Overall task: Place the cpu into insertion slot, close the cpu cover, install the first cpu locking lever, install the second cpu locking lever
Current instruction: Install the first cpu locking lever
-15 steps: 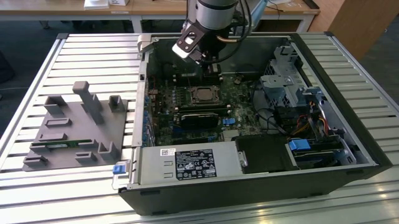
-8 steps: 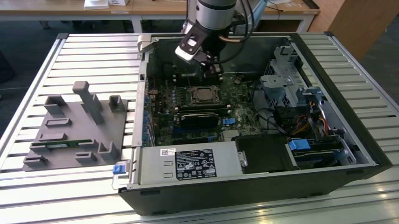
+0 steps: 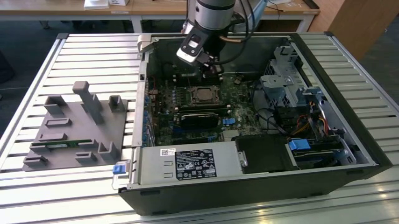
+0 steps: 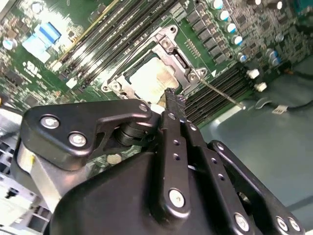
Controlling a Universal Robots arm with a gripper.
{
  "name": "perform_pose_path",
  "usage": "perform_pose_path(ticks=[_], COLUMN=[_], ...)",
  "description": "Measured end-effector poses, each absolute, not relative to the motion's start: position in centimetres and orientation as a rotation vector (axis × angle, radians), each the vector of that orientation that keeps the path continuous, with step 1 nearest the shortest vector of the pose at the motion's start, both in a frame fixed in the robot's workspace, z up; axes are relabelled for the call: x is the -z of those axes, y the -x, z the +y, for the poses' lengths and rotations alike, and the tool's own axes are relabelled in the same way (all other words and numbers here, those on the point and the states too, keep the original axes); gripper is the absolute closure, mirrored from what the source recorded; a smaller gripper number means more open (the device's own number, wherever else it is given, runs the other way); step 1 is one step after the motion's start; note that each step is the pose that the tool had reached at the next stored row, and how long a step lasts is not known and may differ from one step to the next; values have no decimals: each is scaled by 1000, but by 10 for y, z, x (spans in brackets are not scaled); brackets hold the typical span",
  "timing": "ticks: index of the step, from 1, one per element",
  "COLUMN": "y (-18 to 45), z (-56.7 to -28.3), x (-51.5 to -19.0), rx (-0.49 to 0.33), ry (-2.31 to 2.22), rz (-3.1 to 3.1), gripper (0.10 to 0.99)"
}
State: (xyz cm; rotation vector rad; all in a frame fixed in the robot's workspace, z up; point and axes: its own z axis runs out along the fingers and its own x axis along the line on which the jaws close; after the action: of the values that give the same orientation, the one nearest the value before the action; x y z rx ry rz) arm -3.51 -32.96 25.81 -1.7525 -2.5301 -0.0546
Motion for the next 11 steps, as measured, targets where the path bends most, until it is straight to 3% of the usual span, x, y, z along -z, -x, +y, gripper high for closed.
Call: perform_pose_path(ticks=[11], y=[35], z=[-330], x=[-257], rx=[45], ry=[1491], rz=[-2689], gripper=[980])
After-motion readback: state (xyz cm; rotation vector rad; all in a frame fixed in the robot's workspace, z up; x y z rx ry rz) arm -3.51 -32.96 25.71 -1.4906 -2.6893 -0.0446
